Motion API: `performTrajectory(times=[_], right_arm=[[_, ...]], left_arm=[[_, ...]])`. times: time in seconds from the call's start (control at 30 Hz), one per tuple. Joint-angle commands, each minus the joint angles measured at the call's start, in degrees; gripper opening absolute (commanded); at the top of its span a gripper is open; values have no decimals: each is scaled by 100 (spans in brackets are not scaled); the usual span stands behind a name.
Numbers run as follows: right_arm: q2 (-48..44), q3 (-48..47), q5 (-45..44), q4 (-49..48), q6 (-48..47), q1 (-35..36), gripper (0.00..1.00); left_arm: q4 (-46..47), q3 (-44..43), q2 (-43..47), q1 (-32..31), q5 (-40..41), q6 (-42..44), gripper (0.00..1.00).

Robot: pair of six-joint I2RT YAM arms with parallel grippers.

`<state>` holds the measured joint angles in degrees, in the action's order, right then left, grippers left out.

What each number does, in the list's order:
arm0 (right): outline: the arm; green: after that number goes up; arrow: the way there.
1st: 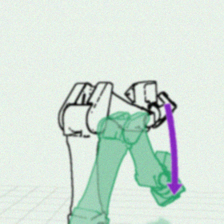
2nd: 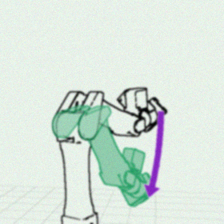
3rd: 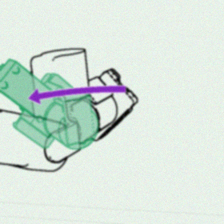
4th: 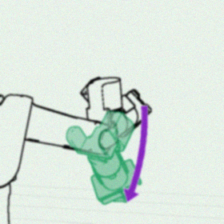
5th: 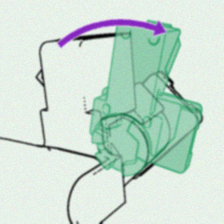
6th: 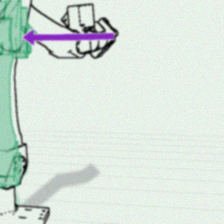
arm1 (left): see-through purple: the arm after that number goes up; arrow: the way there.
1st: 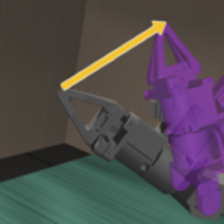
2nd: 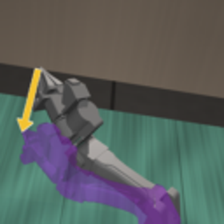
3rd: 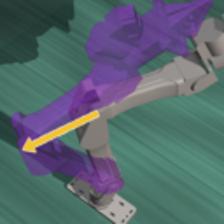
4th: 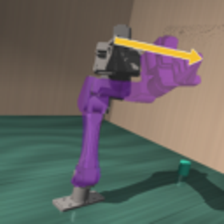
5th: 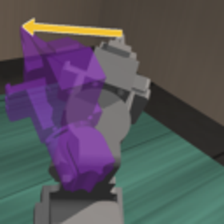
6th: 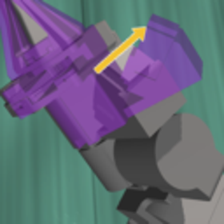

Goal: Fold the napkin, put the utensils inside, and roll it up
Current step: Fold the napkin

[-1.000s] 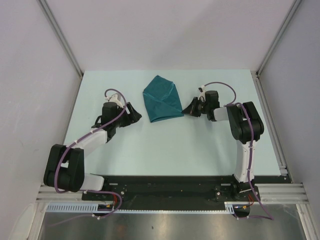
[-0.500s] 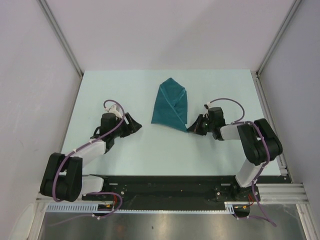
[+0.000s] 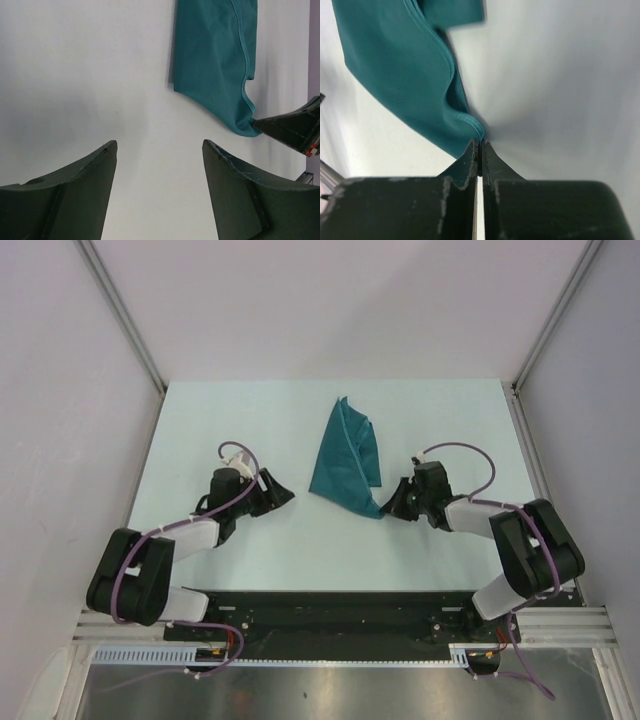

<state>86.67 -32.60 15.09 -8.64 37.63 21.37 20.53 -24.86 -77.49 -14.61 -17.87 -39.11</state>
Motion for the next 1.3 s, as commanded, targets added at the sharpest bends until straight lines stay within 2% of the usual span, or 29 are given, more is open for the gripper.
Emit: performTrajectory(times=[0.0,0.27,0.37,0.4,0.47,0.5,0.57,0.6,0.7,0.8,0.87,0.97,1.07,1.1,1.27], right_arm=[[464,-703,-112,-5,-282,-62,0],[1218,-1652,81,55,-519,-132,0],[1430,-1890,213,73,-554,-159,0],[1457,-1925,205,73,-555,-168,0],[1510,-1969,213,56,-572,-168,0],[1528,-1978,248,56,-581,-176,0],[1528,-1970,240,38,-598,-194,0],[1537,-1987,240,47,-642,-212,0],[1511,-2101,476,47,-660,-256,0],[1318,-2364,486,214,-739,-273,0],[1264,-2531,503,354,-818,-212,0],[1360,-2979,635,399,-810,25,0],[1711,-3524,670,259,-749,384,0],[1834,-3664,697,206,-705,464,0],[3036,-4849,889,-400,-327,1166,0]], left_arm=[[337,-414,-213,-24,-243,-17,73],[232,-1046,-573,-120,-226,35,74],[-180,-1914,-907,-427,132,412,74],[-564,-2544,-1082,-533,230,735,74],[-1058,-3267,-1749,-806,458,992,74],[-1478,-3932,-1978,-876,512,1133,74],[-1771,-4524,-2698,-1052,565,1230,73],[-2007,-5093,-2918,-1105,565,1309,73],[-2553,-5983,-3658,-1263,434,1336,72],[-2195,-5881,-3536,-1290,442,1222,72],[-2307,-5855,-3274,-1211,504,1204,73],[-2318,-5513,-2582,-755,363,994,73],[-2238,-4714,-1798,-96,363,809,74],[-2247,-4320,-1265,254,346,774,74],[-2755,-3448,153,1196,293,1010,76]])
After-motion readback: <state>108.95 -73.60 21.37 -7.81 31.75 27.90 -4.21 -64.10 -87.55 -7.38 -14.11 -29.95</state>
